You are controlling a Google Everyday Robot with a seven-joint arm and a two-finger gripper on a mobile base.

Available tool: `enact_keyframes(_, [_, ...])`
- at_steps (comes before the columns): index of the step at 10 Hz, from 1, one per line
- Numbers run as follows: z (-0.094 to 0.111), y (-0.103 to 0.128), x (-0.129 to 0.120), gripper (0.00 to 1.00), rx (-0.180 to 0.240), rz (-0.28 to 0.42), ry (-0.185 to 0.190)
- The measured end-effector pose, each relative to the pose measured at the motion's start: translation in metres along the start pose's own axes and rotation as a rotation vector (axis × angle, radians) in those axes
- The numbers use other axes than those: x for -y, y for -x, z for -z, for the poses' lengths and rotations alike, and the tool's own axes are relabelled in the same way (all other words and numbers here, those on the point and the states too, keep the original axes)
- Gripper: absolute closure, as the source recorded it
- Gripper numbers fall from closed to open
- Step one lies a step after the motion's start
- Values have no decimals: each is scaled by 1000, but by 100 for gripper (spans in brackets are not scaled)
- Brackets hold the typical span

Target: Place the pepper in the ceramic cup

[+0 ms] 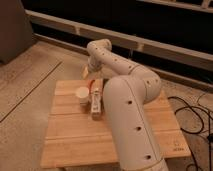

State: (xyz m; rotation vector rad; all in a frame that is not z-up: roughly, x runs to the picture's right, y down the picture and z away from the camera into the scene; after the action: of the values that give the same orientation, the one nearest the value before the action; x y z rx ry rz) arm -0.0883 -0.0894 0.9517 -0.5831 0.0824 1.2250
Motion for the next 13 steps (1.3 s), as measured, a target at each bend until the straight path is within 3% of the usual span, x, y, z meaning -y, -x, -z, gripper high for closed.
enact_keyframes(2, [0, 7, -12, 35, 24, 0, 44])
enact_keyframes(5, [-16, 5, -13, 35, 17, -29, 94])
enact_keyframes(8, [-34, 4, -13, 35, 4, 0, 102])
enact_keyframes(9, [-42, 3, -18, 35, -6, 12, 108])
enact_keyframes(13, [-87, -15, -24, 35, -120, 46, 99])
